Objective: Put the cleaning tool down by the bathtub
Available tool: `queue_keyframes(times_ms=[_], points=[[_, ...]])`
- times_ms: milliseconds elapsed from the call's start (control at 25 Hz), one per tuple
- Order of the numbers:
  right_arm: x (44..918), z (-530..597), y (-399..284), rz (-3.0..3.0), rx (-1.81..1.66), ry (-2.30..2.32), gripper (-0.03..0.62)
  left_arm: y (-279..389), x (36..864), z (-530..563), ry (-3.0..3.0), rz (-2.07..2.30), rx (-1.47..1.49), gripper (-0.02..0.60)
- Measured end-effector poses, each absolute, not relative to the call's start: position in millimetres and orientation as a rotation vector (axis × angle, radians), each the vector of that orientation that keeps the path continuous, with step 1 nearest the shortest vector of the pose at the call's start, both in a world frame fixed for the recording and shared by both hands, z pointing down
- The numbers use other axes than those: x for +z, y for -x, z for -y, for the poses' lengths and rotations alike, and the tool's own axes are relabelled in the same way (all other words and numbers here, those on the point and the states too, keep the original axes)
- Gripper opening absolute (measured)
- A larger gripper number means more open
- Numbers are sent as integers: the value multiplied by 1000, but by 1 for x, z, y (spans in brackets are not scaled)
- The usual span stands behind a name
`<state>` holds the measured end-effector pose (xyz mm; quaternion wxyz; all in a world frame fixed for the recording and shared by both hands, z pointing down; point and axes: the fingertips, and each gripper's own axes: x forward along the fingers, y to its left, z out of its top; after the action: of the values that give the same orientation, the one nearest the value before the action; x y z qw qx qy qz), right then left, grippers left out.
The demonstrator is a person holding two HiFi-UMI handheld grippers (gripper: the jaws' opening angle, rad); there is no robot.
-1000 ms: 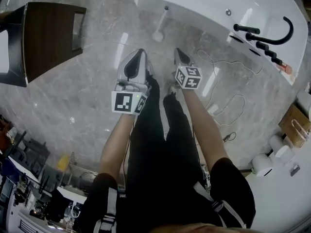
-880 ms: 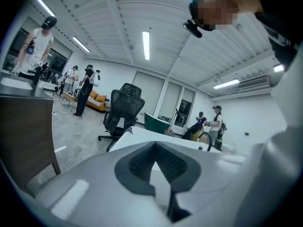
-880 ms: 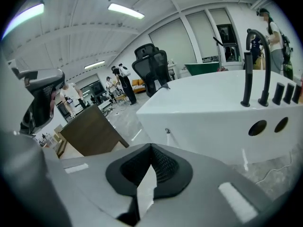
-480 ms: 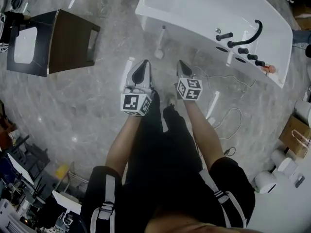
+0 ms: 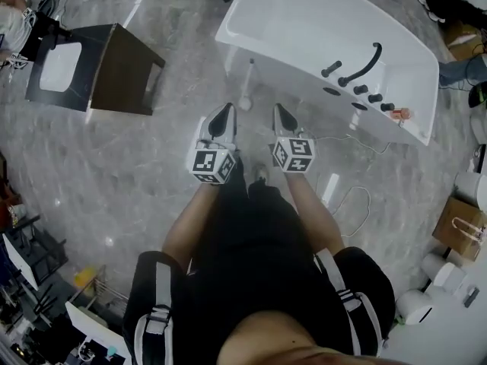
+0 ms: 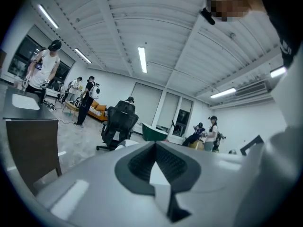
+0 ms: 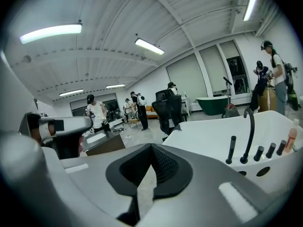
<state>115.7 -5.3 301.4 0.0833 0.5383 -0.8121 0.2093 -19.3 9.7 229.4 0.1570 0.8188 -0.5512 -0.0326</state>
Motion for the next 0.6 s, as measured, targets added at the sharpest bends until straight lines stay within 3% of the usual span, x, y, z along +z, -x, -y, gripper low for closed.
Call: queue_keyframes(times_ms=[600], points=[[187, -74, -139, 2617, 484, -1665, 0, -5, 177, -84, -2399, 1596, -146, 8]])
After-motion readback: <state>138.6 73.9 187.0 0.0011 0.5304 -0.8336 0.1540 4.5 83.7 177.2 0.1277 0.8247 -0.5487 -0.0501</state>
